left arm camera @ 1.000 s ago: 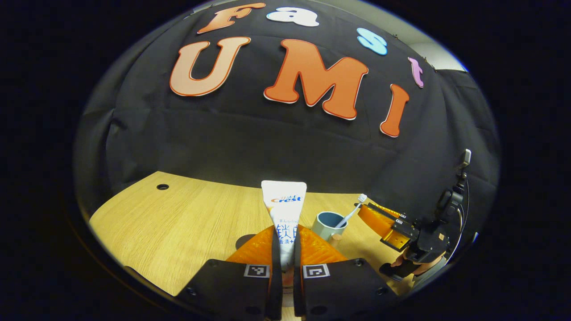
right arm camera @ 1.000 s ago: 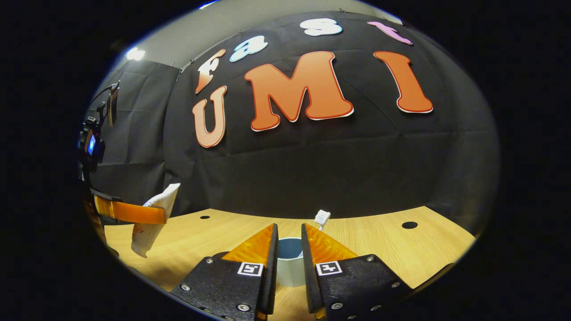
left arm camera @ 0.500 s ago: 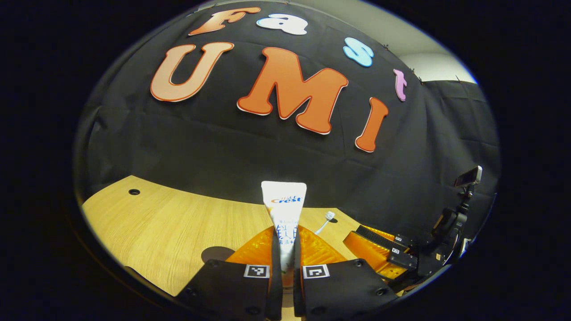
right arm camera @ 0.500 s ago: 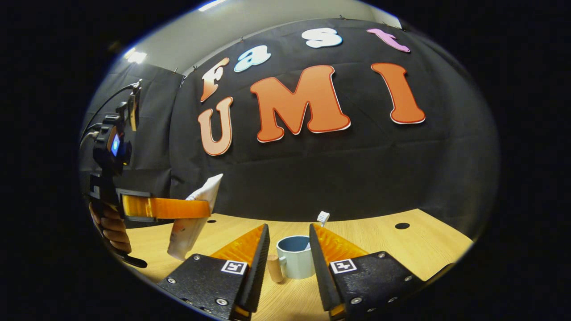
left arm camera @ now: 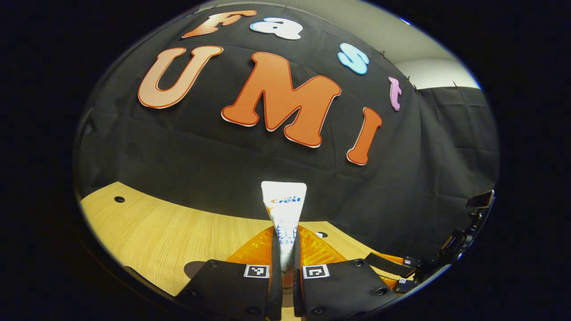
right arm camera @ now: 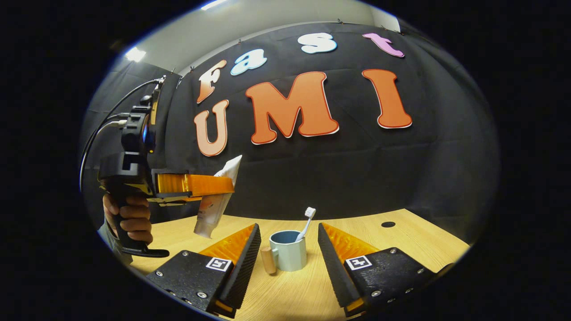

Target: Put the toothbrush and toothpaste on the desktop into the cup, then pick up the cup and place it on the coaster on the desktop.

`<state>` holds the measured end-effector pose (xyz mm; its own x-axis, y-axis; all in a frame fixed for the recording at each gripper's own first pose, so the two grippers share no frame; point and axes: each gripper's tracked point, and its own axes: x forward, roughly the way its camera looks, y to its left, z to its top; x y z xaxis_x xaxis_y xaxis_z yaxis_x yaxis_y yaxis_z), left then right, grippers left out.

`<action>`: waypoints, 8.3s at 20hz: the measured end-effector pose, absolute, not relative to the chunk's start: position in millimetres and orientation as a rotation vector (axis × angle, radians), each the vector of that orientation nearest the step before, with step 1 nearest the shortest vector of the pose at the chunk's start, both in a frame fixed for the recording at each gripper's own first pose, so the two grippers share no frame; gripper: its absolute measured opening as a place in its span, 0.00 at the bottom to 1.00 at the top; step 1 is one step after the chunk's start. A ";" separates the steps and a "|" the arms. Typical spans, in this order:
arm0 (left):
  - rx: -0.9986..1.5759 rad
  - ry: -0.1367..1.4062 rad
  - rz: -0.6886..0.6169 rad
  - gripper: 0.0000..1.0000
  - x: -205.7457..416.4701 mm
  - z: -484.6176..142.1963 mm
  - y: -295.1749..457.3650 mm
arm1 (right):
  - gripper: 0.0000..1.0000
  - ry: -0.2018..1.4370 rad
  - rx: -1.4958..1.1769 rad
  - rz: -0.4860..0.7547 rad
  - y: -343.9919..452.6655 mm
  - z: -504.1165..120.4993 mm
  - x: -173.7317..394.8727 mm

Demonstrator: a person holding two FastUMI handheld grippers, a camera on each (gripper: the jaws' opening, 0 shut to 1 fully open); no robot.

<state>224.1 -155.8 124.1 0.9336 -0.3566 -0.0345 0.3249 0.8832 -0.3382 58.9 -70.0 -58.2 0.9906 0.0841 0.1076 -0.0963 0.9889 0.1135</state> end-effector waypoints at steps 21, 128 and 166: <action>-0.324 0.010 -0.379 0.13 313.4 96.2 -224.1 | 0.78 -0.091 0.064 0.030 -123.8 -71.5 21.0; -0.197 0.159 -0.083 0.97 211.1 8.9 29.1 | 0.20 0.867 0.017 -0.080 -3.6 -194.6 170.1; -0.168 0.086 0.002 0.97 203.5 20.3 50.7 | 0.23 0.871 -0.080 0.199 2.4 -190.1 179.4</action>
